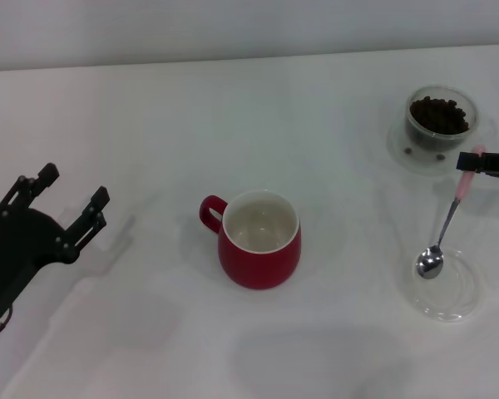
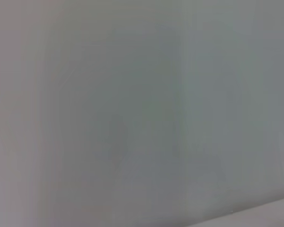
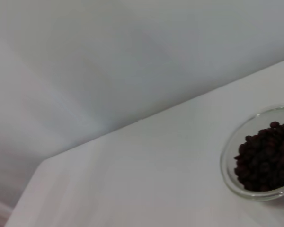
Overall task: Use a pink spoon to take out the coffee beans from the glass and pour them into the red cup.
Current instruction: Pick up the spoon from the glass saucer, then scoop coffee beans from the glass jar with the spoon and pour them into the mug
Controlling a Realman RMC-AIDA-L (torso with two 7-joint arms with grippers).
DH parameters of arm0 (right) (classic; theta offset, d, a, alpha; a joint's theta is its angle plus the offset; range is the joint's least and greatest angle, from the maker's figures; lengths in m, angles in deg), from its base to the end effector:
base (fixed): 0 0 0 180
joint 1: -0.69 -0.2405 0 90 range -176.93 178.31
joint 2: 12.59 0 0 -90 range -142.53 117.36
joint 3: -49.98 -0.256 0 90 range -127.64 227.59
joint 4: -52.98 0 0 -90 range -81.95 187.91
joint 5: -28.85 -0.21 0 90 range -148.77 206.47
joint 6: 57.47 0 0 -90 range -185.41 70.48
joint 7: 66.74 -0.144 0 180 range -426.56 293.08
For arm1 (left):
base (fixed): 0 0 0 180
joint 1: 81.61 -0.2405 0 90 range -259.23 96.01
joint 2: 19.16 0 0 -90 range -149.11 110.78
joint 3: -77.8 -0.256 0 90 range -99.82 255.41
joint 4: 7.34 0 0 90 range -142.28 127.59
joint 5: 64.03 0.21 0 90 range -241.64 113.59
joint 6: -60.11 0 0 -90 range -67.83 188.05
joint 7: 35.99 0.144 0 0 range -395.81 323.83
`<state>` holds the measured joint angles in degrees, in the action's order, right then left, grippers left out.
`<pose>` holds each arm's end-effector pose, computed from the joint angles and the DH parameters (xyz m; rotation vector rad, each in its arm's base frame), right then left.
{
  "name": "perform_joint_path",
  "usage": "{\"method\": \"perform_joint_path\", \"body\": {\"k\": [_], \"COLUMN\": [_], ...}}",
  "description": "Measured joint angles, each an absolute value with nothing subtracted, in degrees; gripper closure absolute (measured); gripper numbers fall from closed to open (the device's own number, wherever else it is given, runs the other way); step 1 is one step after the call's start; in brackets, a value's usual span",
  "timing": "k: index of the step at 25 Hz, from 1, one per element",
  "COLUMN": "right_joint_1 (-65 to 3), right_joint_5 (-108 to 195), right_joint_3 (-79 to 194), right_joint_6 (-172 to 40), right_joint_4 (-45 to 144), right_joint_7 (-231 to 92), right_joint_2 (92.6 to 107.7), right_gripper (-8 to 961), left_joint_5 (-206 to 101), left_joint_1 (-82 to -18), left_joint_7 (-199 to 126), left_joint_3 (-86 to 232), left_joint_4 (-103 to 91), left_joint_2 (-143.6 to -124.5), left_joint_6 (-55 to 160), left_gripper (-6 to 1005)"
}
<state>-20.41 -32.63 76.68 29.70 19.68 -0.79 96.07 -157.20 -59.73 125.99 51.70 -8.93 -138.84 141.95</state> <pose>0.3689 0.2931 0.0870 -2.0939 1.6242 0.7424 -0.3163 0.2654 -0.0537 -2.0526 -0.4058 -0.8219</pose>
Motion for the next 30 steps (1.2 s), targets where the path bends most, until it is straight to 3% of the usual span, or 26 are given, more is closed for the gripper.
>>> {"method": "perform_joint_path", "body": {"k": [19,30], "right_joint_1": [-20.2,-19.9], "right_joint_5": [-36.0,-41.9], "right_joint_3": [76.5,76.0], "right_joint_6": [31.3,33.5], "right_joint_4": [19.7,19.6], "right_joint_7": [0.8,1.7], "right_joint_2": [96.34,95.29], "right_gripper": [803,804], "left_joint_5": [-157.9,-158.6], "left_joint_1": [-58.5,-59.3], "left_joint_7": [126.0,126.0], "left_joint_3": [51.7,51.8], "left_joint_4": [-8.9,-9.1], "left_joint_2": [-138.74,-138.95], "left_joint_6": [143.0,144.4], "left_gripper": [227,226]}}
